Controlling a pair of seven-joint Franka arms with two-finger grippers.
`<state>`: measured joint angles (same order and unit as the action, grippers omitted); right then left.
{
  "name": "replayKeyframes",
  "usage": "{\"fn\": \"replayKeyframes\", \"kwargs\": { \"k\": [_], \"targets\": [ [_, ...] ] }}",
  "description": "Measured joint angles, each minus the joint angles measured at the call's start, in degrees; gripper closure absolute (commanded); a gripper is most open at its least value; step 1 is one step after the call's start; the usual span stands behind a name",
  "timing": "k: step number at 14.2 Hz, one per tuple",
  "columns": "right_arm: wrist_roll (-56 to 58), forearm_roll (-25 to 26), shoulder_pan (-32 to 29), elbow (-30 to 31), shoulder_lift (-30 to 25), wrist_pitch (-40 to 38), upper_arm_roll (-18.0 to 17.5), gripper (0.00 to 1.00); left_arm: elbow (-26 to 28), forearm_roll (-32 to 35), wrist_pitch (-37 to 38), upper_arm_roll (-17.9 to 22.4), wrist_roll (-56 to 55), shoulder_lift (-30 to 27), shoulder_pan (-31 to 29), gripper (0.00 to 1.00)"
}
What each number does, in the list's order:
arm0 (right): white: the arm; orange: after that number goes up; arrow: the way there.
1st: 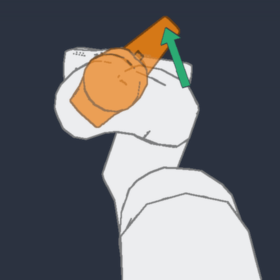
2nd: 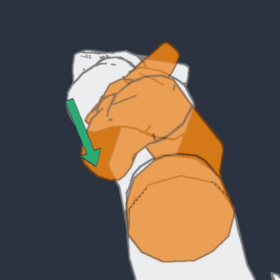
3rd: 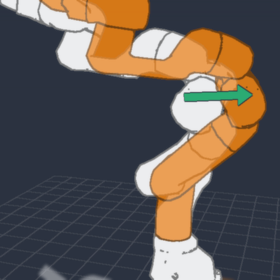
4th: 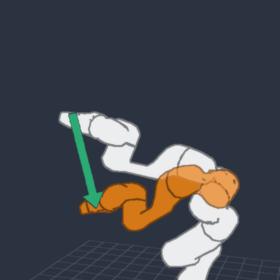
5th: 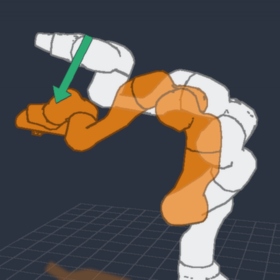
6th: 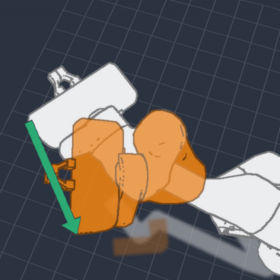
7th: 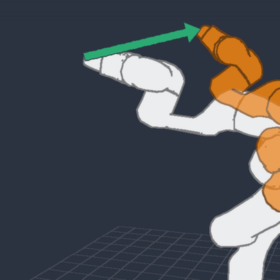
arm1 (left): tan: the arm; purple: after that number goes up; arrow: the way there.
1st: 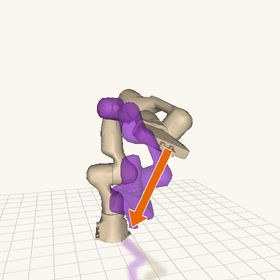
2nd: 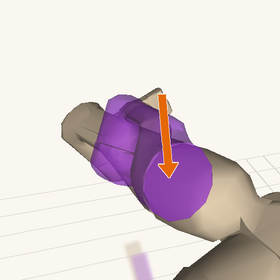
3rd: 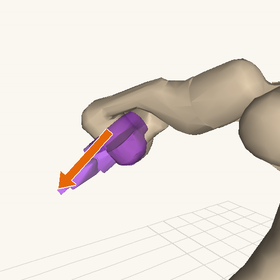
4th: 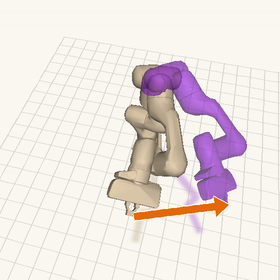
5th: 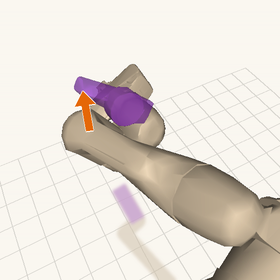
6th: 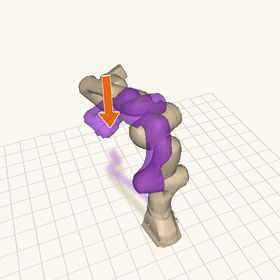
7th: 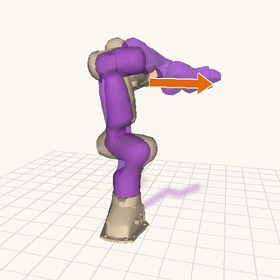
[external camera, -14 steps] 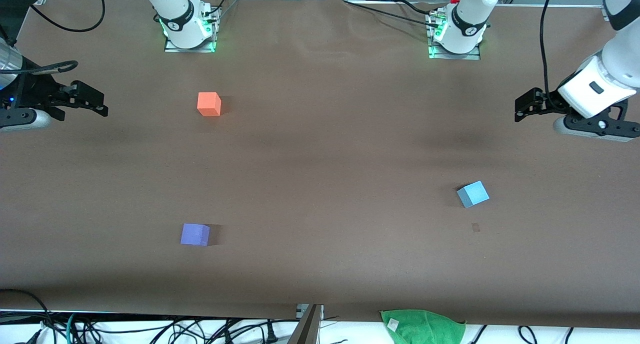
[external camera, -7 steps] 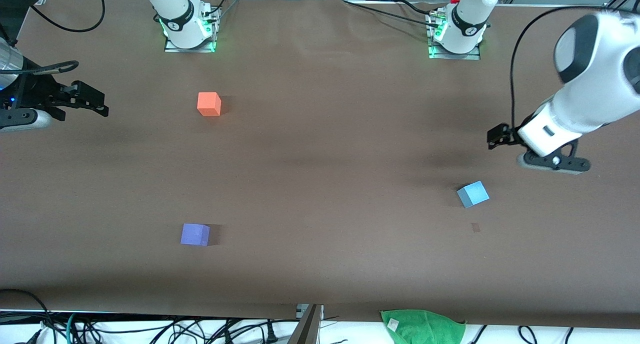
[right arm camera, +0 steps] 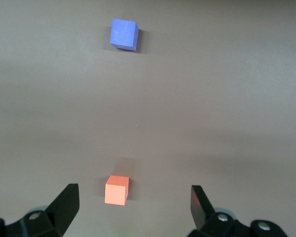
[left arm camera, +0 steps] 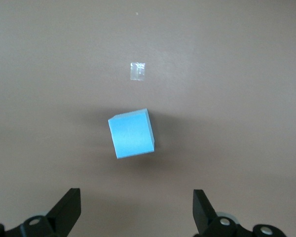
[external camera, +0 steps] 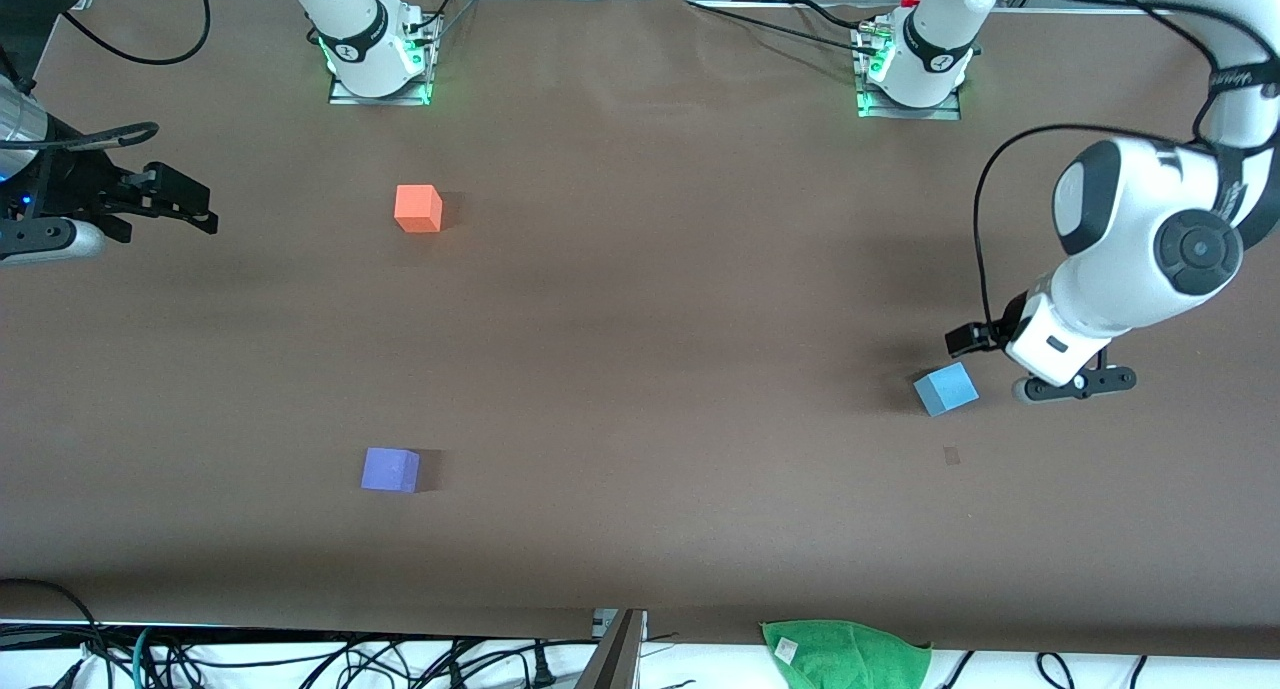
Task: Place blue block between orange and purple blocks
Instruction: 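Reach the left gripper down over the light-blue cube, then close the left gripper on the light-blue cube and lift it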
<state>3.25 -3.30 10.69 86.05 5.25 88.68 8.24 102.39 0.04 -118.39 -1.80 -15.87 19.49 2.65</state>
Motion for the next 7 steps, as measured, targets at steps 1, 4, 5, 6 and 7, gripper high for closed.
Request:
{"fn": "replayKeyframes", "kwargs": {
  "k": [1,4,5,6,7],
  "targets": [
    [0.0,0.0,0.0,0.0,0.0,0.0,0.0,0.0,0.6,0.0,-2.5,0.1,-1.1,1.5,-0.3,0.0],
    [0.0,0.0,0.0,0.0,0.0,0.0,0.0,0.0,1.6,0.0,-9.7,0.2,-2.9,6.3,-1.6,0.0],
    [0.0,0.0,0.0,0.0,0.0,0.0,0.0,0.0,1.7,0.0,-11.5,0.2,-2.9,7.8,-2.4,0.0],
    [0.0,0.0,0.0,0.0,0.0,0.0,0.0,0.0,1.7,0.0,-12.8,0.2,-3.0,9.0,-2.9,0.0],
    [0.0,0.0,0.0,0.0,0.0,0.0,0.0,0.0,1.8,0.0,-13.8,0.2,-3.0,10.0,-3.2,0.0]
  ]
}}
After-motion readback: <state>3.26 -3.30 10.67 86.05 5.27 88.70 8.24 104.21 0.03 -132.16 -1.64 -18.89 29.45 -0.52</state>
